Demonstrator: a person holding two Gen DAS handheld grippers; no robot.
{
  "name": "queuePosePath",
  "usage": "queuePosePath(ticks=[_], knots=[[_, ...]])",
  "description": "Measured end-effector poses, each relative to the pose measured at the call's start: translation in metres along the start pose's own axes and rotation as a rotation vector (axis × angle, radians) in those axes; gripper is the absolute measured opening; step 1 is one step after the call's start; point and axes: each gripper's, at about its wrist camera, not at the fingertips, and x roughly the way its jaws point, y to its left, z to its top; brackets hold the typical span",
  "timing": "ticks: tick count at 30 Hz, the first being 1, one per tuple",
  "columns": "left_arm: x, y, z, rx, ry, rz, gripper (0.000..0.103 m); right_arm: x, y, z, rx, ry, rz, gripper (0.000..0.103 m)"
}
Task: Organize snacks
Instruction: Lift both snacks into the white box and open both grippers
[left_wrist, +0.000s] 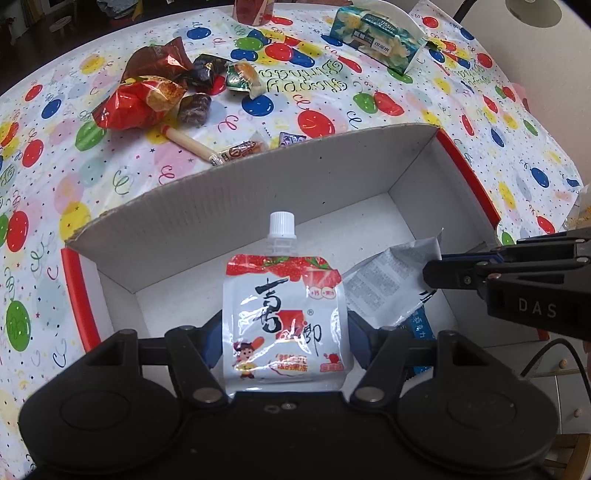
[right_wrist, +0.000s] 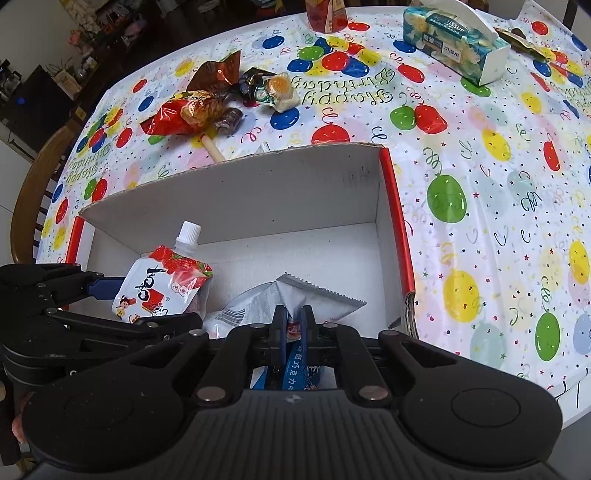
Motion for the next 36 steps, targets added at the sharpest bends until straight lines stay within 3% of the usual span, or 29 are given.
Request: queuePosePath(ticks=[15, 21, 28, 30, 34, 36], knots=[[-0.006, 0.005, -0.006, -0.022, 0.004, -0.022, 0.067, -0.016, -0.001, -0.007, -0.018, -0.002, -0.008, 0.009], [-0.027, 0.002, -0.006, -0.011, -0.055, -0.036, 0.078, -0.034, 0.002, -0.012, -0.032, -0.037, 0.013, 0.009], [-0.056, -0.002, -0.008, 0.007, -0.122, -0.043, 0.081, -0.061, 0.007, -0.016, -0.034, -0.099, 0.035, 0.01], [-0.066, -0.004, -0.009, 0.018, -0.149, -0.038, 0.083, -0.07, 0.008, -0.015, -0.035, -0.119, 0.043, 0.016], [-0.087, -0.005, -0.008, 0.029, -0.204, -0.032, 0.087, -0.087, 0.012, -0.014, -0.036, -0.181, 0.056, 0.065], [-0.095, -0.004, -0.007, 0.024, -0.223, -0.035, 0.088, -0.096, 0.014, -0.012, -0.045, -0.207, 0.06, 0.068]])
